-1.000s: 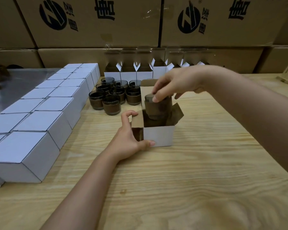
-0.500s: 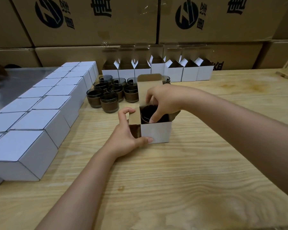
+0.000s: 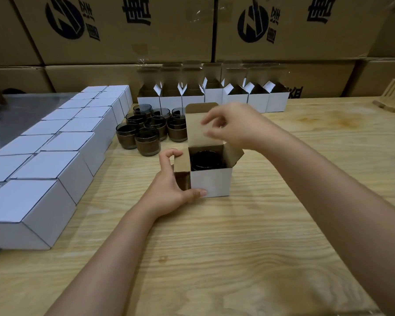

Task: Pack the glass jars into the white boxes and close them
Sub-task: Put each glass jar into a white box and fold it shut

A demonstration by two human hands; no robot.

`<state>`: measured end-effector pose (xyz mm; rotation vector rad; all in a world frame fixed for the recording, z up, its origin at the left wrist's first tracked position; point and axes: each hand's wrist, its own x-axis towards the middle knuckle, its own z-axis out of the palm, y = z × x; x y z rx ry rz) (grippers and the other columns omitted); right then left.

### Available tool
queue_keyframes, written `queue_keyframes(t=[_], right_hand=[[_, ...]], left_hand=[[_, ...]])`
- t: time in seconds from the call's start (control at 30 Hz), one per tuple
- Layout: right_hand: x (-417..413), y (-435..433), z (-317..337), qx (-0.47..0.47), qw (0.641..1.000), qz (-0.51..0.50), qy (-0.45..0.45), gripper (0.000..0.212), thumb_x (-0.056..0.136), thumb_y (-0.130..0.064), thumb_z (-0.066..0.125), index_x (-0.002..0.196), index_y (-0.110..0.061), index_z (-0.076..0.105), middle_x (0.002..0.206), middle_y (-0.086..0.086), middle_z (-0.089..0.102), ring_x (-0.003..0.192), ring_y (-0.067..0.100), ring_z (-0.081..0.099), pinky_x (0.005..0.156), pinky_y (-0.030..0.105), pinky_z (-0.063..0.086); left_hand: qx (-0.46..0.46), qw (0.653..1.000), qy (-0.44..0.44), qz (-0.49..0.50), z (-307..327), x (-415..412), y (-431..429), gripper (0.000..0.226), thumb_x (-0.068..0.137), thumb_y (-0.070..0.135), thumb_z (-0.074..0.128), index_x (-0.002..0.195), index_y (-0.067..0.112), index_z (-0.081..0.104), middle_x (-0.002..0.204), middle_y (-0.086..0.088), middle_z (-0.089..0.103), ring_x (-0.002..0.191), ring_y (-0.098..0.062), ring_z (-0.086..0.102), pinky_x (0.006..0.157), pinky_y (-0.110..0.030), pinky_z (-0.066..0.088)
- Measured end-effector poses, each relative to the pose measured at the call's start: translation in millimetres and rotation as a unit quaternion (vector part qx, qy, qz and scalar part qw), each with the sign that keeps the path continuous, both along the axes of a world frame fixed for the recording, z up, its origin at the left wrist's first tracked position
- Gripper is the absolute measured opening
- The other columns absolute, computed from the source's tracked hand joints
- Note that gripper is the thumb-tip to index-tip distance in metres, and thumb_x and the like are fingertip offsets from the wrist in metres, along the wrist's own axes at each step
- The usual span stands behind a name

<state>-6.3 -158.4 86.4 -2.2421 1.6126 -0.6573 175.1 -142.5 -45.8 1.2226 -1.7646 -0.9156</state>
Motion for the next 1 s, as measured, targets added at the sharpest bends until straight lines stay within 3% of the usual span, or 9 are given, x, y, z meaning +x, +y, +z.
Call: queue_keyframes(t=[0.1,0.17,0.27,0.4,0.47,0.57,0.7,0.83,1.0], right_hand=[[-17.2,6.9,-23.1,-0.13,0.931,-0.083,-0.33,0.025,0.096,-0.011,0.048,0.1,-0.028,0.066,0.083,-0.014,0.061,0.078,0.004,0.06,0.065,0.012,0.047],[-24.0,11.4,-46.5,-0.111,0.844,-0.133,-0.507,0.034,0.096,0.0,0.042,0.097,-0.027,0.064,0.085,-0.006,0.061,0.082,0.011,0.06,0.071,0.02,0.051],[-18.1,16.0,-84.9,0.013,0.772,-0.128,-0.622,0.03,0.097,-0.003,0.044,0.111,-0.025,0.06,0.097,-0.001,0.064,0.085,0.012,0.061,0.072,0.023,0.05],[-2.6,16.4,-108.9,0.14,0.764,-0.05,-0.628,0.024,0.096,-0.019,0.053,0.116,-0.029,0.058,0.114,-0.001,0.065,0.101,0.014,0.064,0.071,0.023,0.053],[-2.4,13.3,-109.2,0.127,0.781,-0.028,-0.611,0.024,0.094,-0.012,0.055,0.109,-0.03,0.06,0.109,-0.006,0.066,0.101,0.01,0.064,0.079,0.025,0.053],[-3.9,10.1,-106.2,0.107,0.799,-0.024,-0.592,0.036,0.093,-0.002,0.054,0.123,-0.022,0.056,0.103,-0.014,0.066,0.096,-0.004,0.063,0.086,0.025,0.05],[-3.0,9.7,-106.7,0.108,0.8,-0.017,-0.591,0.037,0.094,0.001,0.05,0.124,-0.021,0.054,0.11,-0.006,0.066,0.103,0.012,0.062,0.085,0.029,0.051],[-2.2,10.8,-106.5,0.104,0.789,0.007,-0.606,0.04,0.094,0.002,0.048,0.126,-0.022,0.051,0.121,0.0,0.063,0.102,0.012,0.063,0.079,0.026,0.053],[-4.6,11.6,-109.6,0.086,0.785,0.054,-0.611,0.048,0.095,-0.001,0.05,0.132,-0.031,0.046,0.129,0.001,0.057,0.114,0.017,0.059,0.095,0.037,0.051]], left_hand=[[-0.002,1.0,-0.003,0.0,0.3,0.6,-0.4,0.088,0.062,0.027,0.09,0.105,0.059,0.019,0.107,0.013,0.062,0.097,-0.001,0.062,0.093,-0.031,0.05],[-0.003,1.0,-0.006,0.0,0.8,0.4,0.2,0.088,0.062,0.028,0.09,0.104,0.06,0.019,0.108,0.013,0.06,0.099,-0.004,0.062,0.094,-0.033,0.05],[0.002,1.0,-0.005,-0.003,2.7,0.3,1.5,0.088,0.059,0.033,0.09,0.105,0.06,0.019,0.11,0.01,0.06,0.102,-0.008,0.061,0.096,-0.038,0.05],[0.002,1.0,0.001,0.003,3.2,-0.7,2.6,0.088,0.052,0.042,0.086,0.106,0.06,0.018,0.11,0.008,0.062,0.1,-0.008,0.063,0.096,-0.04,0.051],[-0.012,1.0,0.011,0.004,1.3,-1.6,2.6,0.094,0.054,0.041,0.086,0.111,0.061,0.015,0.107,0.006,0.065,0.099,-0.008,0.066,0.095,-0.039,0.052],[-0.036,0.999,0.009,0.007,-3.0,-0.9,1.3,0.108,0.063,0.03,0.088,0.121,0.064,0.003,0.1,0.011,0.067,0.098,-0.002,0.065,0.089,-0.025,0.05],[-0.039,0.999,0.002,-0.016,-0.2,-1.8,1.9,0.094,0.069,0.022,0.085,0.109,0.071,0.015,0.114,0.016,0.061,0.104,0.005,0.06,0.085,-0.01,0.045],[-0.024,0.999,0.001,-0.046,6.9,-3.0,6.4,0.078,0.068,0.029,0.08,0.123,0.06,0.034,0.135,0.007,0.052,0.117,-0.003,0.055,0.1,-0.027,0.046],[-0.018,0.999,0.01,-0.038,10.7,-4.1,9.4,0.072,0.066,0.027,0.081,0.119,0.056,0.041,0.133,0.007,0.055,0.116,-0.01,0.057,0.101,-0.041,0.047]])
